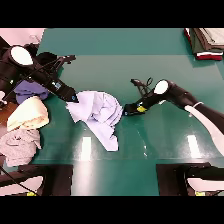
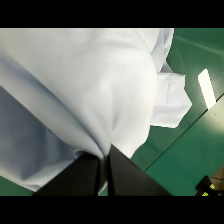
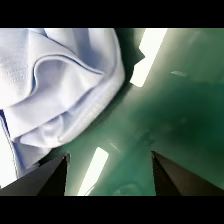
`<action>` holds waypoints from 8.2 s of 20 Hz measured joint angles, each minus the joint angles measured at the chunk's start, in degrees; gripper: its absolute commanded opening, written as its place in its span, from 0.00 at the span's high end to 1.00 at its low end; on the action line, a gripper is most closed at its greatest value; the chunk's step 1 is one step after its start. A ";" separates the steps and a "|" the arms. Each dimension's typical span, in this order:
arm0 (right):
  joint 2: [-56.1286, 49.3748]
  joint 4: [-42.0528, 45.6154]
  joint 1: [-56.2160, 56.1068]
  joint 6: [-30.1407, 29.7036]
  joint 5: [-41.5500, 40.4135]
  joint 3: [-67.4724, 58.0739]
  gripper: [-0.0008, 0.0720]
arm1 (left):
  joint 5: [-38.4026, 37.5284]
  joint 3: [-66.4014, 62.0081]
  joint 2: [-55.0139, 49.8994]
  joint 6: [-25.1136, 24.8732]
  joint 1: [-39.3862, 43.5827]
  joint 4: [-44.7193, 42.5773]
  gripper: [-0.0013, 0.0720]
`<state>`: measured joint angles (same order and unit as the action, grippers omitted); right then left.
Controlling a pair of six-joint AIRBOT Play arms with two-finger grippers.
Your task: Fold the shirts.
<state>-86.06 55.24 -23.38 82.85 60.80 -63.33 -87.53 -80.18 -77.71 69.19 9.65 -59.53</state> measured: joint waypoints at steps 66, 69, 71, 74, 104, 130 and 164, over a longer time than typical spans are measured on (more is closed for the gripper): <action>9.53 10.80 22.10 2.97 20.70 -24.96 0.97 | 18.29 32.76 1.79 -0.20 -21.29 8.33 0.30; 9.66 10.80 22.14 2.97 20.70 -24.94 0.97 | 20.15 35.63 2.05 -0.55 -20.41 9.16 0.30; 9.66 10.80 22.14 2.97 20.68 -24.94 0.97 | 21.24 36.59 2.14 -0.55 -18.64 9.81 0.30; 9.68 10.80 22.14 2.97 20.65 -24.94 0.97 | 23.02 37.13 2.21 -0.31 -15.98 9.88 0.61; 33.16 10.82 30.14 0.52 8.07 -45.90 0.97 | 18.49 -38.16 22.36 2.93 -13.40 9.05 0.95; 2.73 16.59 29.18 5.16 15.56 -34.86 0.54 | 31.28 7.32 3.15 3.63 -13.38 9.97 0.21; 8.24 16.55 34.64 2.27 24.92 -29.29 0.68 | 21.27 53.75 15.43 -0.92 -15.45 7.58 0.95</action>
<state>-77.82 71.79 11.27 85.12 85.71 -92.62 -66.26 -26.44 -62.28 68.27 -5.80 -51.94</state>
